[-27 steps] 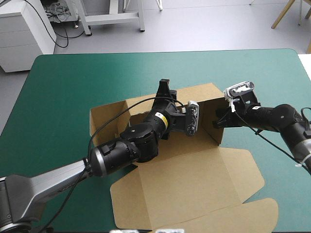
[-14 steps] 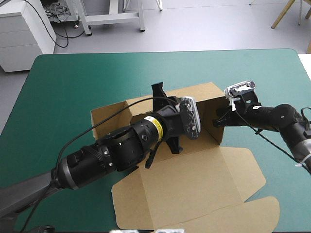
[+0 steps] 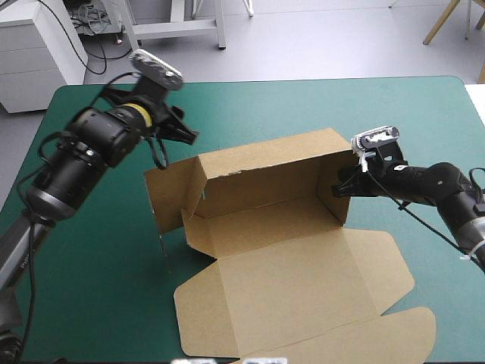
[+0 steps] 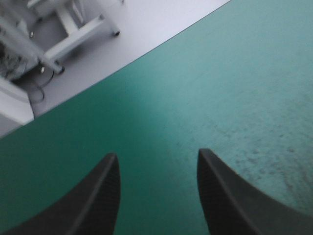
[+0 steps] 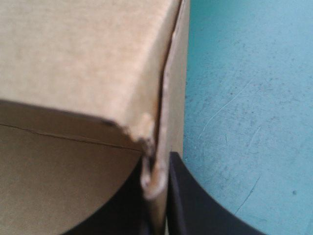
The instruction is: Fold the box
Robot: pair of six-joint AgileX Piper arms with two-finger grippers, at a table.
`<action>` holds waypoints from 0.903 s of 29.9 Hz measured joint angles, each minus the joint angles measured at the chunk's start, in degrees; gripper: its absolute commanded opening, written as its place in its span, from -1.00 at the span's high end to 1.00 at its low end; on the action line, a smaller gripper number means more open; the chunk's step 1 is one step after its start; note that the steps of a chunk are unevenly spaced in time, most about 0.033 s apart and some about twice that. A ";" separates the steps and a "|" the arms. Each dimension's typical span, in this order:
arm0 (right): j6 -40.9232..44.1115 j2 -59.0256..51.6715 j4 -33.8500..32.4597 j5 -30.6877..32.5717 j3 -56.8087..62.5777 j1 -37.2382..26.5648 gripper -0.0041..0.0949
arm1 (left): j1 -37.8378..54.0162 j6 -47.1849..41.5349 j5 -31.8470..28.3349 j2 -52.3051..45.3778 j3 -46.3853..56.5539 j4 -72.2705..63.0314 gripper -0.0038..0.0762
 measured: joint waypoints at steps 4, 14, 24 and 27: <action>1.23 0.00 -0.30 -0.75 0.00 0.00 0.95 | 13.06 1.63 2.83 0.00 0.00 -7.98 0.04; 9.96 0.00 -5.46 -2.82 -1.46 0.00 0.95 | 31.23 4.13 3.91 -0.33 8.83 -15.90 0.24; 29.66 2.80 -24.61 7.62 -13.20 0.00 0.95 | 32.70 1.12 1.10 -1.64 22.08 -20.13 0.38; 31.90 5.28 -26.71 12.42 -17.96 0.00 0.95 | 32.70 1.42 0.93 -2.71 22.38 -21.45 0.38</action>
